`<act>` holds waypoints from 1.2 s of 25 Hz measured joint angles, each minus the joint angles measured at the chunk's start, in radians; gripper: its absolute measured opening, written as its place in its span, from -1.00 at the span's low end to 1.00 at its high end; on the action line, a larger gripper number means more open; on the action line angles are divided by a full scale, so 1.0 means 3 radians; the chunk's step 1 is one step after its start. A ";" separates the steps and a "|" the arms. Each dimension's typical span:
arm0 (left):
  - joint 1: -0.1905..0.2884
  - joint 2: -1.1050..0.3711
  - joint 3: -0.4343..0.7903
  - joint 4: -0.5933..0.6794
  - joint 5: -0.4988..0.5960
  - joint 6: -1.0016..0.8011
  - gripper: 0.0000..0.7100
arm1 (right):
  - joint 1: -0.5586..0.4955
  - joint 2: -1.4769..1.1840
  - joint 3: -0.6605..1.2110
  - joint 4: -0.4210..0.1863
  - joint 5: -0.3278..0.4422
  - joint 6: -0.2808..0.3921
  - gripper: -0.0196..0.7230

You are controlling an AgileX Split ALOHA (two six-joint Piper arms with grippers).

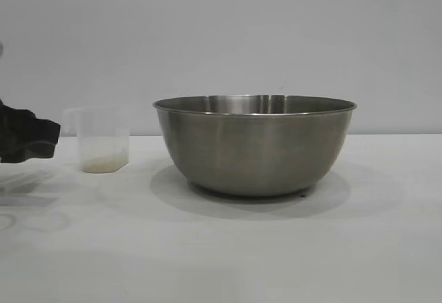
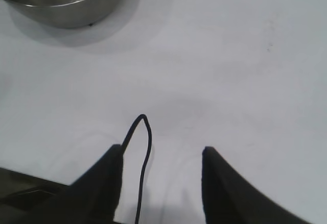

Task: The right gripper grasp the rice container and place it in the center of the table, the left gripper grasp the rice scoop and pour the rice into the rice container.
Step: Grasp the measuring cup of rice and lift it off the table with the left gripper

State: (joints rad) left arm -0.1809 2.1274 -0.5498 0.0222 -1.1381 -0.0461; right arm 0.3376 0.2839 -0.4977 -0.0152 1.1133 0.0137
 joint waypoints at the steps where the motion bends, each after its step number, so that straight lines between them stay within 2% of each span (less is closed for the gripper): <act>1: 0.0000 0.0027 -0.0031 0.0000 0.0000 0.0008 -0.18 | 0.0000 0.0000 0.0000 0.0000 0.0000 0.0000 -0.14; 14: 0.0000 0.0355 -0.0544 0.0062 0.0000 0.0020 -0.18 | 0.0000 0.0000 0.0000 0.0000 0.0000 0.0006 -0.14; 22: 0.0104 0.0416 -0.0757 0.0104 0.0000 0.0020 -0.18 | 0.0000 0.0000 0.0000 -0.0002 0.0000 0.0043 -0.14; 27: 0.0120 0.0416 -0.0876 0.0362 0.0000 0.0020 -0.18 | 0.0000 0.0000 0.0000 -0.0008 0.0000 0.0072 -0.14; 30: 0.0120 0.0416 -0.0897 0.0463 0.0000 0.0020 -0.48 | 0.0000 0.0000 0.0000 -0.0008 0.0000 0.0072 -0.14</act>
State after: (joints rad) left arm -0.1448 2.2522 -0.8188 0.1613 -1.1381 -0.0401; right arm 0.3376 0.2839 -0.4977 -0.0175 1.1133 0.0352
